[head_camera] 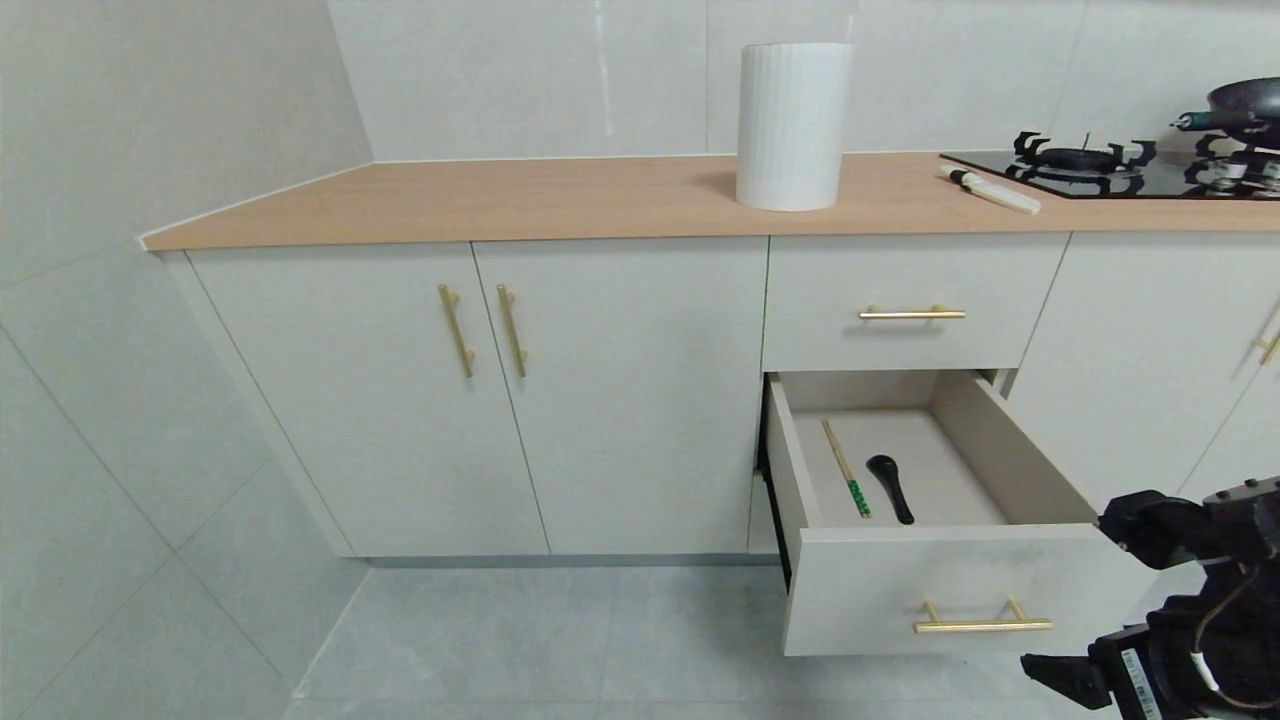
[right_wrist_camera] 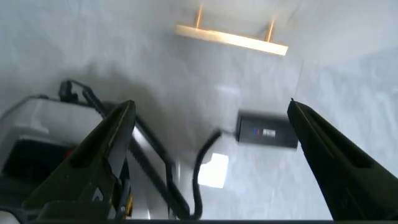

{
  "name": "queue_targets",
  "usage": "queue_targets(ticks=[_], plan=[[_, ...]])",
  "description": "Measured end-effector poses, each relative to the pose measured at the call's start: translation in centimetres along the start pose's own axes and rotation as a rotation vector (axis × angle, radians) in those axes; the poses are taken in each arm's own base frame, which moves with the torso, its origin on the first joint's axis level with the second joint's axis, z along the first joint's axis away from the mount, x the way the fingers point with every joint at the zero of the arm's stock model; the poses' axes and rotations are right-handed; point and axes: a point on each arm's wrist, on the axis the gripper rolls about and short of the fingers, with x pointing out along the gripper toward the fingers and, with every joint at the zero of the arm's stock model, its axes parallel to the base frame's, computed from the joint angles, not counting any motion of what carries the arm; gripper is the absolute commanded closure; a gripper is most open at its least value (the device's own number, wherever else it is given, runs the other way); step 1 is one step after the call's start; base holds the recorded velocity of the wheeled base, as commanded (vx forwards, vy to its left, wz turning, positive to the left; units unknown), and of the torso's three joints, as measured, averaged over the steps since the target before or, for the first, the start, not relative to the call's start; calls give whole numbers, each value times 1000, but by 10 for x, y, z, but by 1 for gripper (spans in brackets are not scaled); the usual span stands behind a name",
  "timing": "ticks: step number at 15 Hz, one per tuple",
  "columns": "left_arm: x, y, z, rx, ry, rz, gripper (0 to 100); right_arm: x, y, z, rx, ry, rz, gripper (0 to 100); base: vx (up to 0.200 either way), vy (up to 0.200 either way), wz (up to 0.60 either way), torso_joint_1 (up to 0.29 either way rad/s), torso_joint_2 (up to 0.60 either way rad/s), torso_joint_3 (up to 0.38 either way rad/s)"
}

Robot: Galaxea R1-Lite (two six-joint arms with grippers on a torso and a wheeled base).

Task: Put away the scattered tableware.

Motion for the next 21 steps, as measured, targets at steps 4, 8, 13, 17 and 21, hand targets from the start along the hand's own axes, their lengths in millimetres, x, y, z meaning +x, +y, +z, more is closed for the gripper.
queue_targets(ticks=[4, 8, 13, 17, 21], plan=[[0, 0, 0, -5, 0, -1, 0, 30, 2, 10, 17, 26, -7, 0, 0, 0, 0, 0, 0, 0], [0, 0, 0, -5, 0, -1, 0, 56, -1, 22, 43, -28, -20, 0, 0, 0, 0, 0, 0, 0], [0, 0, 0, -5, 0, -1, 0, 89, -13, 37, 93, -108, -55, 0, 0, 0, 0, 0, 0, 0], [0, 0, 0, -5, 0, 0, 0, 106, -21, 41, 115, -105, -77, 0, 0, 0, 0, 0, 0, 0], [0, 0, 0, -5, 0, 0, 0, 123, -27, 60, 125, -136, -88, 0, 0, 0, 0, 0, 0, 0]])
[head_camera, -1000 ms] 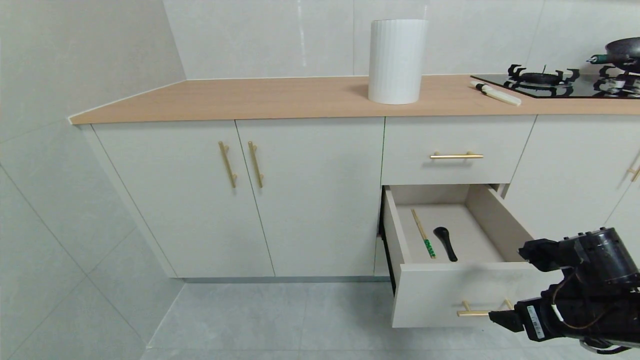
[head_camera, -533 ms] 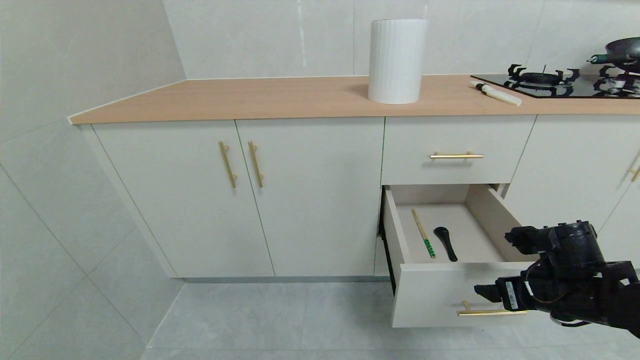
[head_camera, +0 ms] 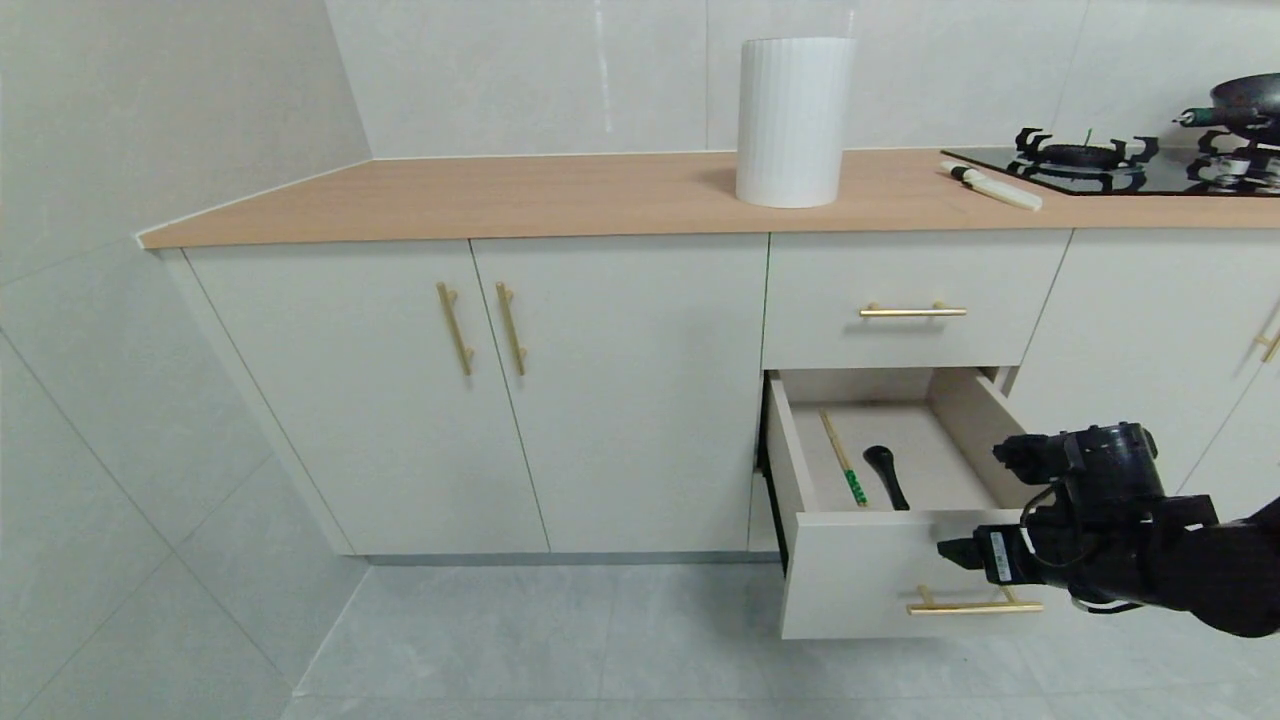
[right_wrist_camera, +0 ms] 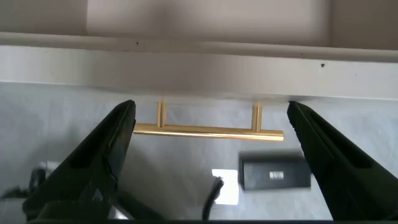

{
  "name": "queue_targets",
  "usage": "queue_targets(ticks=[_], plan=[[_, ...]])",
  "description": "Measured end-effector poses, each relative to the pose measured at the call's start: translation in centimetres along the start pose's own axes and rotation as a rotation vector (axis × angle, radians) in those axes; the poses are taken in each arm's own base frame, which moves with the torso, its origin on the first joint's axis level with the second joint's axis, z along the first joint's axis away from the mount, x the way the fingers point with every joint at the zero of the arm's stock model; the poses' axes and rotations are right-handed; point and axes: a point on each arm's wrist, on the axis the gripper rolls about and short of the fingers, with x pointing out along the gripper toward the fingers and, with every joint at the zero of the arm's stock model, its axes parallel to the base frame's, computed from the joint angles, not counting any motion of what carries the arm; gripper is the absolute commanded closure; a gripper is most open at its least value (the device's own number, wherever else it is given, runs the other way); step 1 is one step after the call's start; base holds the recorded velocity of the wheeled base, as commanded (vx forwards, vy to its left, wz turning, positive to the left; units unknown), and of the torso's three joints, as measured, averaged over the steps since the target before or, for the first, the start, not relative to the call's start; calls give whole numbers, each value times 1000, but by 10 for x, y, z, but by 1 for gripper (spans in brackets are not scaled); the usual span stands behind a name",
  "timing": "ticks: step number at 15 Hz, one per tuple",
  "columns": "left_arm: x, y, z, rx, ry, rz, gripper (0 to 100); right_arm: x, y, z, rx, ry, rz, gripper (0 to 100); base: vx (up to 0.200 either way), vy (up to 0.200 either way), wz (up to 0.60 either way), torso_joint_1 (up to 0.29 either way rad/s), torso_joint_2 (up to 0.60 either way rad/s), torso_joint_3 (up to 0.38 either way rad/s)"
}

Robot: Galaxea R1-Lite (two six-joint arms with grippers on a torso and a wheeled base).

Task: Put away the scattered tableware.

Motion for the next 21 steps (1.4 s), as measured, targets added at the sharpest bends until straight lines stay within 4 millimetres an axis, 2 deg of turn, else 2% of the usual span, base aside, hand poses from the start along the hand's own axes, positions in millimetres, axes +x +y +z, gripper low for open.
queue_targets(ticks=[6, 13, 21], plan=[[0, 0, 0, 0, 0, 0, 0, 36, -11, 30, 11, -59, -22, 0, 0, 0, 0, 0, 0, 0], [0, 0, 0, 0, 0, 0, 0, 80, -13, 69, 22, -150, -5, 0, 0, 0, 0, 0, 0, 0], [0, 0, 0, 0, 0, 0, 0, 111, -11, 109, 26, -195, -5, 0, 0, 0, 0, 0, 0, 0]])
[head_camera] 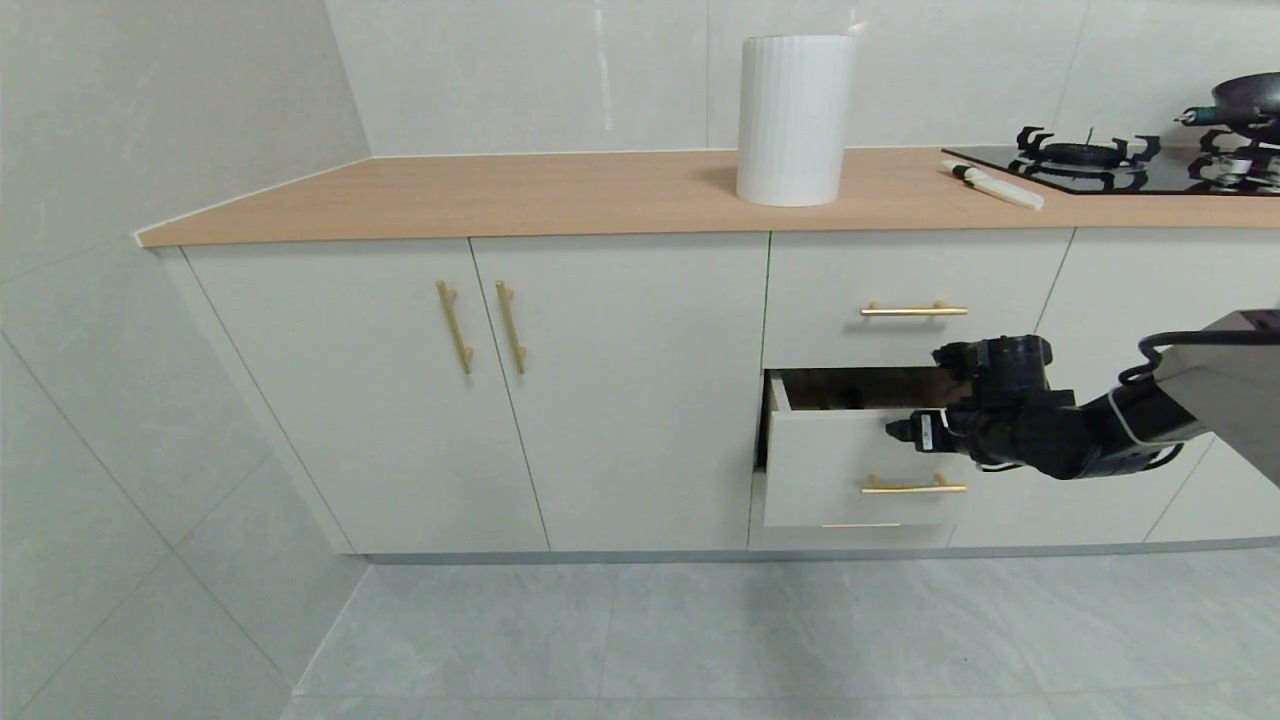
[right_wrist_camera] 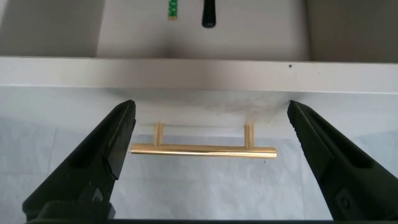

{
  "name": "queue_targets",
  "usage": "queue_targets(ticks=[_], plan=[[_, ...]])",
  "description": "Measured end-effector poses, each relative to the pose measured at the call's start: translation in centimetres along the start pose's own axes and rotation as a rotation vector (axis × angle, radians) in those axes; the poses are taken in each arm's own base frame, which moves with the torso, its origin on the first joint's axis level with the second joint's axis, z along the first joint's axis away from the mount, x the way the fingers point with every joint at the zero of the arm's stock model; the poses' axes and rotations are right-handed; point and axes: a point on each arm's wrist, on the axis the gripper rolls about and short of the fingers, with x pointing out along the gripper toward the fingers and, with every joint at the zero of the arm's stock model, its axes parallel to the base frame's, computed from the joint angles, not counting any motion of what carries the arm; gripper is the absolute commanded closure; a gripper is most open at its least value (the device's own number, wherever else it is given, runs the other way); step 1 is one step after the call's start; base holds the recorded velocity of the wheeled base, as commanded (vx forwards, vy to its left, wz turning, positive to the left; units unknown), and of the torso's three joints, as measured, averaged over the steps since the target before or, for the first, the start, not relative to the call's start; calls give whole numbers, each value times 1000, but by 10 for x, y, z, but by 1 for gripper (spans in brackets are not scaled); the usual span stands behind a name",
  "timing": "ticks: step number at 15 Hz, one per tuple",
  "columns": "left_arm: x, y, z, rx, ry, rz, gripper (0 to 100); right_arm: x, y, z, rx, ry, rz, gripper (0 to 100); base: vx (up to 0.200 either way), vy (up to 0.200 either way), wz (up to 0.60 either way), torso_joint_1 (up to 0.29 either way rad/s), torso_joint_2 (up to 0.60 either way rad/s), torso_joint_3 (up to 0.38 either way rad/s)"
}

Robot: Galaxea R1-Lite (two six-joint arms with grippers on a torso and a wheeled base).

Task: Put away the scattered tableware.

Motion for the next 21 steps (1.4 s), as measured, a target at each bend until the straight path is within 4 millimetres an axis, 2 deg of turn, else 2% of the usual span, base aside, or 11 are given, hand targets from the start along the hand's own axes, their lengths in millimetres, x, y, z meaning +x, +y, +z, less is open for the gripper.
queue_targets(ticks=[9, 21], plan=[[0, 0, 0, 0, 0, -1, 0, 40, -1, 19, 9, -66, -14, 0, 0, 0, 0, 0, 0, 0], [0, 0, 0, 0, 0, 0, 0, 81, 0, 13, 45, -153, -64, 0, 0, 0, 0, 0, 0, 0]])
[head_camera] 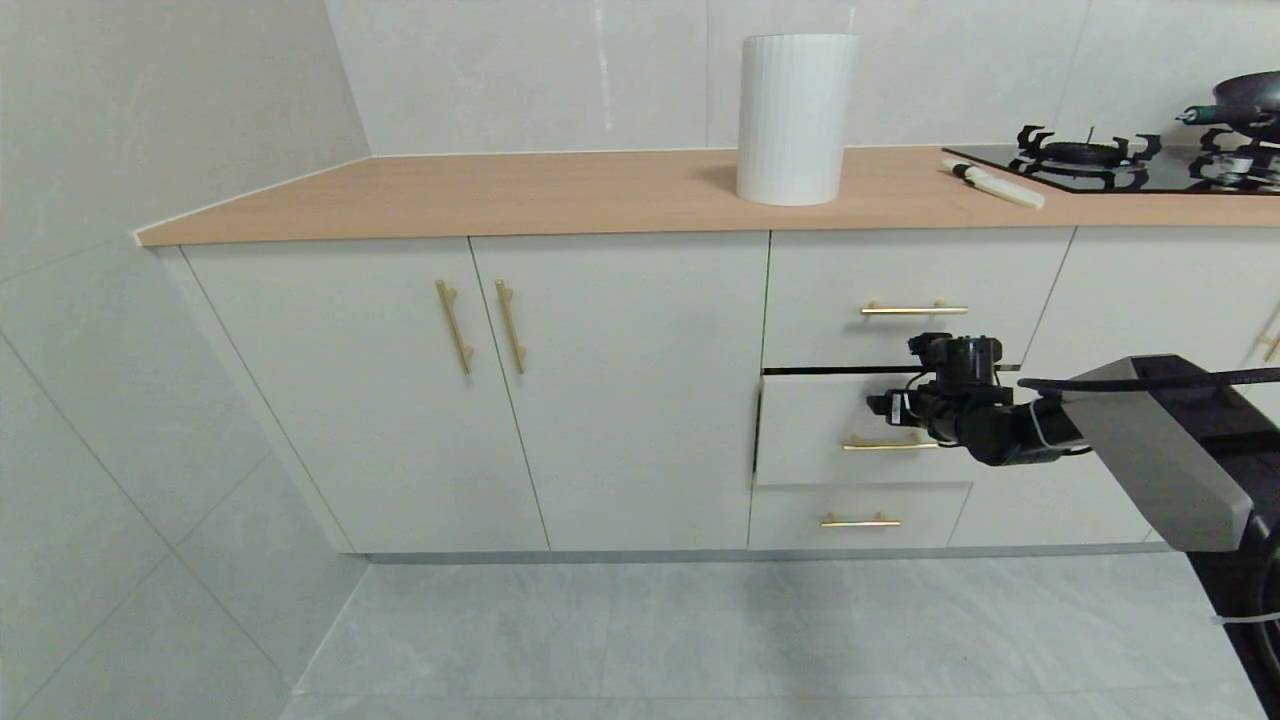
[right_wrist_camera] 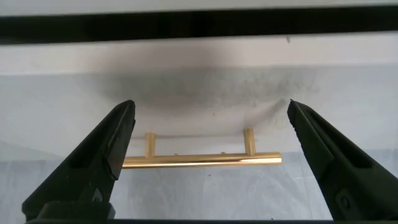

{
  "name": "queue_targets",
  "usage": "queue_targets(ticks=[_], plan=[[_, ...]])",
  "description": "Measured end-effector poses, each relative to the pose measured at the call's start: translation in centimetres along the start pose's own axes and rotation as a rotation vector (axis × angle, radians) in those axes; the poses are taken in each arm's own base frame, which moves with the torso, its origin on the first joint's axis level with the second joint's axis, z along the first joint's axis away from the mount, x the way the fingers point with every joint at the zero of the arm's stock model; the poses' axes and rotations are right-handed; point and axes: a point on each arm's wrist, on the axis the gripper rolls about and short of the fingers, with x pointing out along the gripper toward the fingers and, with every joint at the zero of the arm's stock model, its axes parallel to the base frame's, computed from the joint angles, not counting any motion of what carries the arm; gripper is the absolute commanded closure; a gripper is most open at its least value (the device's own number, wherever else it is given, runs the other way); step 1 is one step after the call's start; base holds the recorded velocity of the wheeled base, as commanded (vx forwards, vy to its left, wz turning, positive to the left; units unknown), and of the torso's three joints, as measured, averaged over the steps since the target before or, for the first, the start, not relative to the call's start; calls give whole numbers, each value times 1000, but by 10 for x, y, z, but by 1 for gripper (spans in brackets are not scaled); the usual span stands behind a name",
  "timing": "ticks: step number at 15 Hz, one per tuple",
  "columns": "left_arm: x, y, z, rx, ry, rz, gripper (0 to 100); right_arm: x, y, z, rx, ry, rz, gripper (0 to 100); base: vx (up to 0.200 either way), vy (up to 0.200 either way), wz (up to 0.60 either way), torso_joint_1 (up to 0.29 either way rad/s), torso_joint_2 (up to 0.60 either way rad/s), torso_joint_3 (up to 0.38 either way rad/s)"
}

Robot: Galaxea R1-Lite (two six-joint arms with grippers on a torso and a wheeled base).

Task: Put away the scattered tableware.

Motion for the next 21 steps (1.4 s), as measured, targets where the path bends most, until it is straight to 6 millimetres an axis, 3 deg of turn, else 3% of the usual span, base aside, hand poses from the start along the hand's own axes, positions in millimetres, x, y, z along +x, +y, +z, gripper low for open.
queue_targets(ticks=[11, 16, 18, 21], plan=[[0, 0, 0, 0, 0, -1, 0, 26, 2, -4, 48, -105, -69, 0, 0, 0, 0, 0, 0, 0], [0, 0, 0, 0, 0, 0, 0, 29, 1, -4, 64, -117, -90, 0, 0, 0, 0, 0, 0, 0], [0, 0, 0, 0, 0, -1, 0, 20, -1, -4, 79, -94, -100, 0, 0, 0, 0, 0, 0, 0], [0, 0, 0, 0, 0, 0, 0, -24, -5, -1, 80, -32, -105, 0, 0, 0, 0, 0, 0, 0]])
